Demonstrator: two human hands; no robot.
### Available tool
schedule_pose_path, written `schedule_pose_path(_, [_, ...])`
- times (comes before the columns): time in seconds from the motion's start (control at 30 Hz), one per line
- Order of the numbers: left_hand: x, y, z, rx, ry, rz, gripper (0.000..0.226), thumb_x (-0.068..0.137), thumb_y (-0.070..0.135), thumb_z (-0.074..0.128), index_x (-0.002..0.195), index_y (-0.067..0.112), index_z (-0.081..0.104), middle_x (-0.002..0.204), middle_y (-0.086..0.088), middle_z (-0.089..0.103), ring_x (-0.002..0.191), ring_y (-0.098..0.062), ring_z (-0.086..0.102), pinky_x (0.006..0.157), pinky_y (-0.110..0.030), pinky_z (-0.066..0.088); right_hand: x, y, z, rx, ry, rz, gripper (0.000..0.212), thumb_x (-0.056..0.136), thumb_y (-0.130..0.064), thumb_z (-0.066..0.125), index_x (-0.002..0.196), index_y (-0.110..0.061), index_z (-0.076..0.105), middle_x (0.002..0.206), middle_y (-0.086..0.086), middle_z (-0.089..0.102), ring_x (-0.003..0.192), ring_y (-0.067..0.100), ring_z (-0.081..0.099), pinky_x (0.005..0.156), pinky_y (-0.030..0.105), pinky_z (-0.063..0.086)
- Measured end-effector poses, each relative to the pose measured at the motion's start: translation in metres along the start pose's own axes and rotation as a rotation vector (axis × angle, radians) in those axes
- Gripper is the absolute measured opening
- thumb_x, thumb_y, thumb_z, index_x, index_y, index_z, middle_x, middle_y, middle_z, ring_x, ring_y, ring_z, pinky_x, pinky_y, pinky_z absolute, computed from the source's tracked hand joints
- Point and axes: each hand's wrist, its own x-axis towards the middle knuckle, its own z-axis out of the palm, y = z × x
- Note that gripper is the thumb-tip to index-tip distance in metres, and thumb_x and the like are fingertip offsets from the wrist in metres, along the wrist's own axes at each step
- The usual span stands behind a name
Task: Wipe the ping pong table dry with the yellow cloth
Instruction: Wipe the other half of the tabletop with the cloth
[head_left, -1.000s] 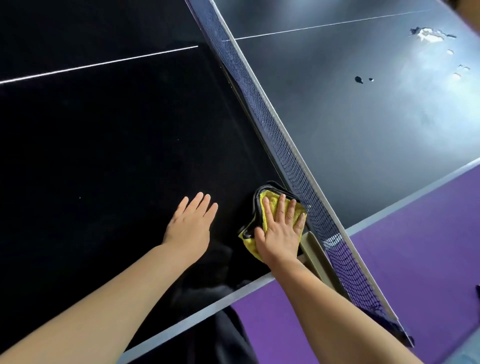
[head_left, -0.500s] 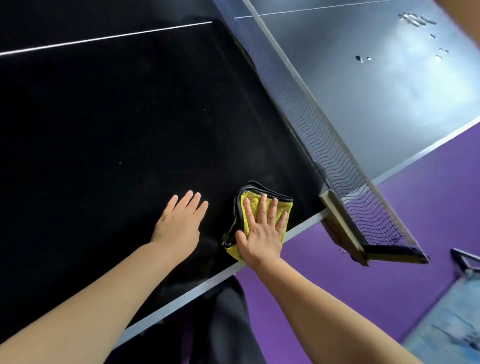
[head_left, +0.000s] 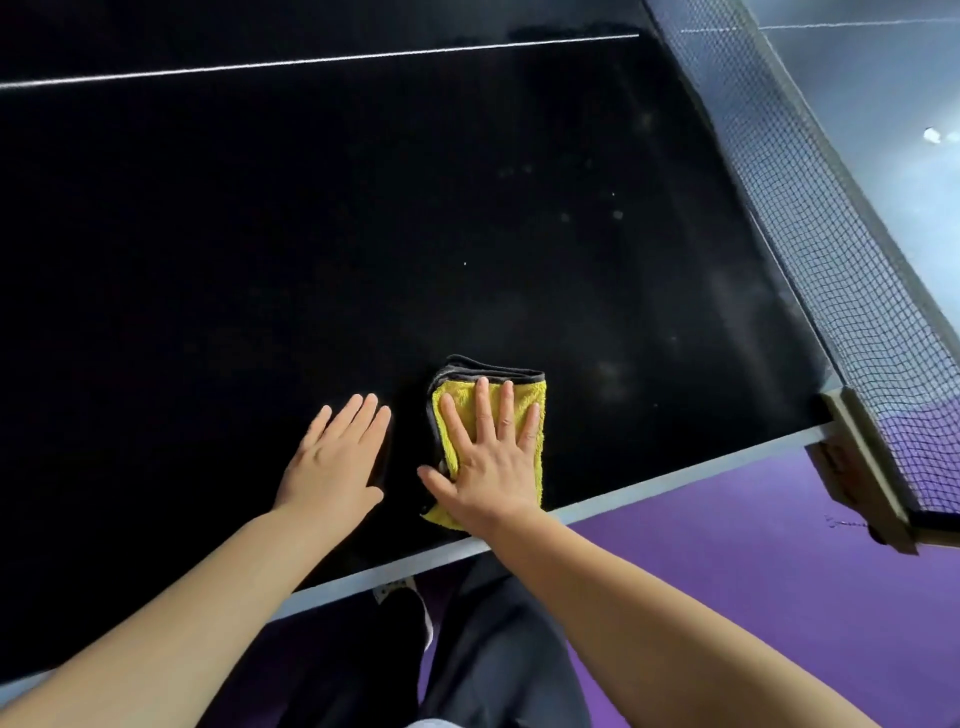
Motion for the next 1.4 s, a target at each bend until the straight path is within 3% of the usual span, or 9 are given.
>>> schedule_pose_path(0.33, [-0.060,-0.042,0.039,-0.066,0.017,-0.139,0.087,0.093,0.036,0.051,0.149,0.012,-0.010,0.157,-0.005,-0.013,0.144,-0.016,-0.013,0.113,-0.033,-0.012,-0.013,-0.078,0.033,-0.100,0.067,-0.418,0.074,0.095,-0.064,0.024,0.155,-0.037,-0.009,0.163,0.009,-0.017,0.146,0.036,-0.025,0.115,0.062,-0.012])
schedule_pose_path(0.5, [-0.064,-0.030,0.041,-0.094,0.077,-0.142,0.075,0.093,0.019,0.045,0.146,0.013,-0.008,0.158,-0.005,-0.005,0.145,-0.015,-0.008,0.112,-0.033,-0.013,-0.016,-0.062,0.040,-0.078,0.129,-0.519,0.073,0.095,-0.059,0.038,0.157,-0.037,0.006,0.165,0.009,0.002,0.150,0.036,-0.008,0.119,0.060,-0.004])
schedule_pose_path(0.63, [-0.049,-0.006,0.032,-0.051,0.080,-0.094,0.074,0.093,0.018,0.045,0.146,0.012,-0.008,0.158,-0.005,-0.003,0.145,-0.017,-0.006,0.112,-0.034,-0.011,-0.021,-0.024,0.040,-0.103,0.137,-0.617,0.073,0.094,-0.055,0.045,0.156,-0.037,0.013,0.165,0.006,0.004,0.151,0.034,-0.005,0.119,0.056,-0.007])
schedule_pose_path(0.8, [-0.021,0.046,0.012,-0.015,0.032,-0.009,0.074,0.098,0.035,0.040,0.149,0.014,-0.007,0.158,-0.002,-0.010,0.144,-0.014,-0.013,0.113,-0.034,-0.013,-0.025,0.053,0.033,-0.093,0.154,-0.538,0.070,0.091,-0.055,0.038,0.155,-0.037,0.017,0.164,0.005,0.013,0.151,0.032,0.003,0.120,0.055,-0.001])
schedule_pose_path(1.13, [0.060,0.173,-0.023,0.034,0.046,0.163,0.074,0.098,0.035,0.038,0.149,0.015,-0.011,0.158,-0.002,-0.013,0.144,-0.014,-0.016,0.114,-0.034,-0.013,-0.027,0.206,0.017,-0.038,0.178,-0.329,0.072,0.089,-0.056,0.039,0.155,-0.040,0.015,0.164,0.001,0.012,0.152,0.031,0.001,0.121,0.055,0.001])
schedule_pose_path(1.4, [0.134,0.272,-0.048,0.083,0.071,0.302,0.074,0.098,0.035,0.037,0.148,0.012,-0.012,0.158,-0.005,-0.012,0.144,-0.018,-0.014,0.119,-0.038,-0.004,-0.017,0.323,0.008,-0.039,0.214,-0.214,0.073,0.090,-0.055,0.039,0.155,-0.040,0.010,0.165,0.000,0.009,0.152,0.030,-0.001,0.121,0.054,-0.004])
